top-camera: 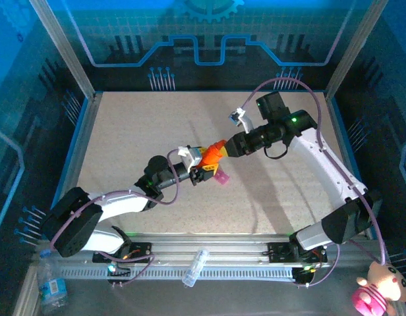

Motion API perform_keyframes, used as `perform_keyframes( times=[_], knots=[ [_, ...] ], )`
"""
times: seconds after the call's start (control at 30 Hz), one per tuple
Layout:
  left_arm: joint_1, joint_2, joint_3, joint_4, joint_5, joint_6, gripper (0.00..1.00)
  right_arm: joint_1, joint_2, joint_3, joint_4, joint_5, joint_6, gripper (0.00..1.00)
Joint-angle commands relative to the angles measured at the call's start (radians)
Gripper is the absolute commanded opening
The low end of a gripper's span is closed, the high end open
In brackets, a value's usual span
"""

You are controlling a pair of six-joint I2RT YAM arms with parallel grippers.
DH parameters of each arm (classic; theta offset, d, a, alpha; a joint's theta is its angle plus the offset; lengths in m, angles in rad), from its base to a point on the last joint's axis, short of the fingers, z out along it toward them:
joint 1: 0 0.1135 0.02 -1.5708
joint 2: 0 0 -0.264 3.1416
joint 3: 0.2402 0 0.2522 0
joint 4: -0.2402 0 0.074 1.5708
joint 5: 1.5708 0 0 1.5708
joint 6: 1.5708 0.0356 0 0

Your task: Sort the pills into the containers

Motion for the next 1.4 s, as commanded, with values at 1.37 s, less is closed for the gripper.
perform_keyframes(
  times=[1.37],
  knots=[
    [0.012,-0.004,0.106,-0.065,0.125,0.088,0.00,0.086,0.124,-0.116,0.158,-0.071,0.275,0.31]
  ],
)
